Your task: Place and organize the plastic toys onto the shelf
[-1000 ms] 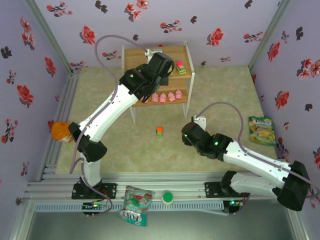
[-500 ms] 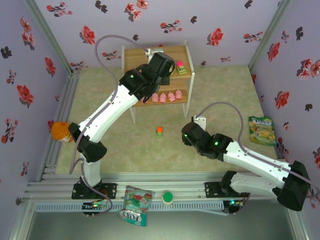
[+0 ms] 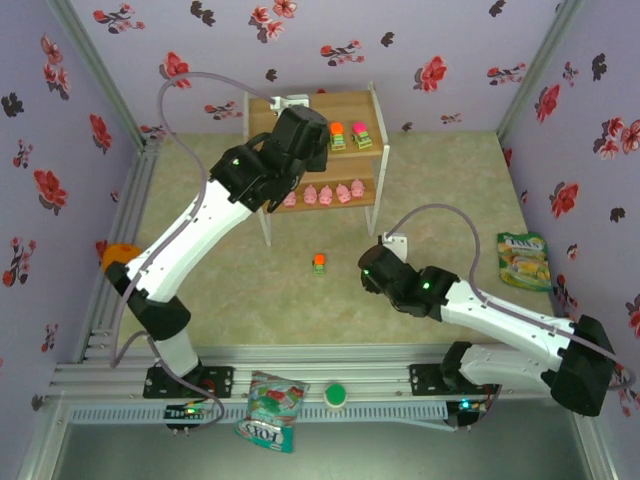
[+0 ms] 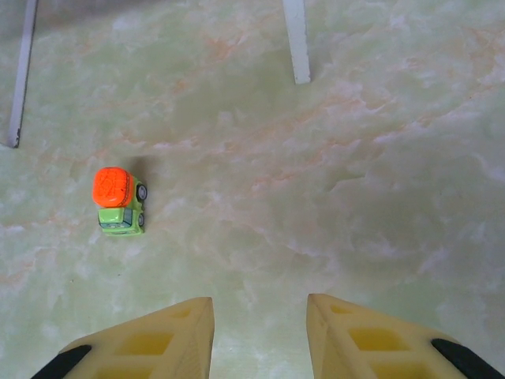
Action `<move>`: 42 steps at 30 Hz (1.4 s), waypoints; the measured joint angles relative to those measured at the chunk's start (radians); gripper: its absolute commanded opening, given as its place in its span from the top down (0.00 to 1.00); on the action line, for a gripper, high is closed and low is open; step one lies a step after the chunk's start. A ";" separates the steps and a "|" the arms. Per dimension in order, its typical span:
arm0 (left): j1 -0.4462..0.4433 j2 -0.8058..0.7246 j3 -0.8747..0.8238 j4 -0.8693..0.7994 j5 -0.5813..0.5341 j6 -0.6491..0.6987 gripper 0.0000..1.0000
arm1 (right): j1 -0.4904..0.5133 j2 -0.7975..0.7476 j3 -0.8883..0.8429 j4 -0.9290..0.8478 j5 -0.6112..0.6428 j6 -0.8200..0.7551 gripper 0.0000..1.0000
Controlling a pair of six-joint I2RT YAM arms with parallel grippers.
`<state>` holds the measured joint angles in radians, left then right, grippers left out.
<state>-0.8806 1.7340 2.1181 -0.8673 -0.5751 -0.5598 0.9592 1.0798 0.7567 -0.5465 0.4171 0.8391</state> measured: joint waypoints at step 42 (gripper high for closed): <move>-0.038 -0.675 -1.152 0.316 0.000 0.140 0.23 | 0.056 0.500 0.287 0.108 -0.037 -0.001 0.42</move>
<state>-0.9184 1.0588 0.9657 -0.5510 -0.5751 -0.4194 1.0149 1.5799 1.0435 -0.4385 0.3798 0.8383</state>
